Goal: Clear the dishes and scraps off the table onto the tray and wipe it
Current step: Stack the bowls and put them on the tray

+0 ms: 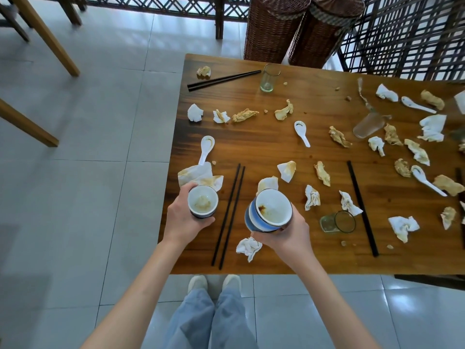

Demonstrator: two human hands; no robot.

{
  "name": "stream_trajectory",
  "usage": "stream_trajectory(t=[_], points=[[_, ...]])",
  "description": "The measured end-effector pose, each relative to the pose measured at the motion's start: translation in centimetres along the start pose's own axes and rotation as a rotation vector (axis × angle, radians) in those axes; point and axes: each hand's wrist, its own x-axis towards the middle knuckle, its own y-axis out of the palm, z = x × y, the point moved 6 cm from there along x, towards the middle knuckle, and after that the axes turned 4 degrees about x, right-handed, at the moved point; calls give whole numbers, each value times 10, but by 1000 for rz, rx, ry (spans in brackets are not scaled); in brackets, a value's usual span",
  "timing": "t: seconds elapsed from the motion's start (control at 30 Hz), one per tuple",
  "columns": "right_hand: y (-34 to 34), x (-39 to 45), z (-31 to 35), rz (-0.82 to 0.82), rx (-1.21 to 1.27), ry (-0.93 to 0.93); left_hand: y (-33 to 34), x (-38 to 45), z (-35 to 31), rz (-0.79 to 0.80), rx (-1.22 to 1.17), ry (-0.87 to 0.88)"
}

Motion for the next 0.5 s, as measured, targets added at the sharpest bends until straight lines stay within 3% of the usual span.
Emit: stream_trajectory(t=[0.27,0.5], points=[[-13,-8,7,-55,13,-15,-10,0,-22,23,1,77],[-58,-22,22,-216,39,-53,-4,13,-101,109,89,269]])
